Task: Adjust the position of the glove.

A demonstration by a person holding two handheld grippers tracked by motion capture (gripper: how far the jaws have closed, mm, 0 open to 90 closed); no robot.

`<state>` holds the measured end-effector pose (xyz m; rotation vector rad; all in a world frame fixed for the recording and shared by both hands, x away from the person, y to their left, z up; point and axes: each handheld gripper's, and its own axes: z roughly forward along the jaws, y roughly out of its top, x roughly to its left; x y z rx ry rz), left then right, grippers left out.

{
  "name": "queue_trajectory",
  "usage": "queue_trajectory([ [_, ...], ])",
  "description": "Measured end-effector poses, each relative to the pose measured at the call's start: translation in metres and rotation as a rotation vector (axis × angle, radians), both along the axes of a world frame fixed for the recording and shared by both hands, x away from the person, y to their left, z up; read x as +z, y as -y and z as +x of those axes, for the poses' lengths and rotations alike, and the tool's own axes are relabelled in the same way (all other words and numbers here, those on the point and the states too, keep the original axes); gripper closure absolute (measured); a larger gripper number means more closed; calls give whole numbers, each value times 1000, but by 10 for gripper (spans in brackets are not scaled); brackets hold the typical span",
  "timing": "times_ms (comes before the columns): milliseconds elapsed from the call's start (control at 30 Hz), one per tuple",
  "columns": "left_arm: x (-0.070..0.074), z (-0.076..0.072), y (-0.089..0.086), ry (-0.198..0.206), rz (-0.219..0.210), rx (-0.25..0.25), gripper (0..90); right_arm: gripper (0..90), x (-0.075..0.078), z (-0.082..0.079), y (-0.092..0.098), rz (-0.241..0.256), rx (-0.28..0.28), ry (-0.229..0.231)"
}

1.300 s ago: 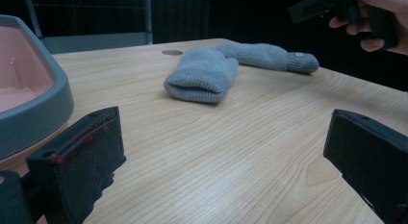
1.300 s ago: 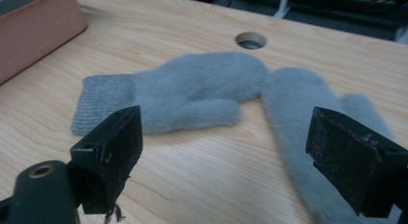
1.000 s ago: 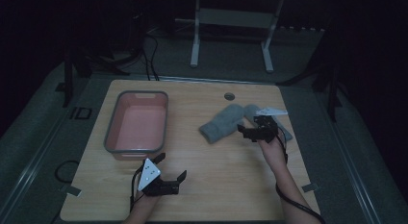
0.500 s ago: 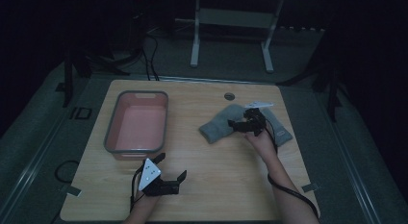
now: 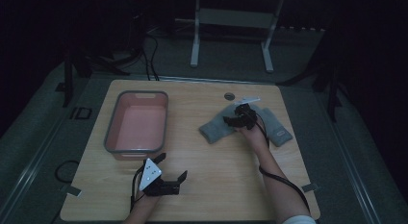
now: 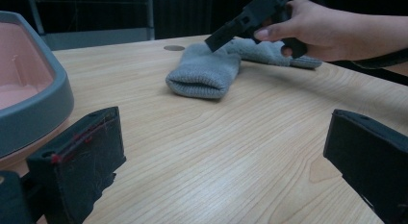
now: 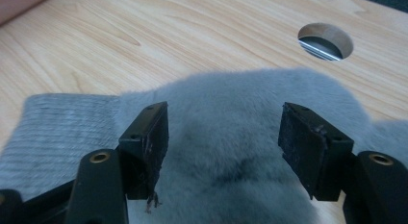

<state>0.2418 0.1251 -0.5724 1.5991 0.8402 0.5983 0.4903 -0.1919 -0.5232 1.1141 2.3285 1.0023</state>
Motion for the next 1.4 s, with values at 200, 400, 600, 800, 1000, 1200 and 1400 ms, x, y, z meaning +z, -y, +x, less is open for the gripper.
queue_trajectory([
  [200,0,0,0,-2,-6,-4,8,347,-14,8,-8,-62,9,-16],
  [400,0,0,0,-5,-8,-5,8,457,-23,10,-4,-32,24,-45],
  [600,0,0,0,-5,-3,-5,8,611,-24,11,-3,-25,33,-56],
  [800,0,1,1,-10,7,-8,8,796,-17,12,-4,3,93,-100],
  [1000,0,0,1,-6,12,-7,8,819,2,-2,-9,20,210,-93],
  [1200,0,0,1,-4,16,-2,8,823,21,-25,-14,54,344,-72],
  [1400,0,0,1,-3,14,3,8,823,43,-65,-23,109,545,-52],
])
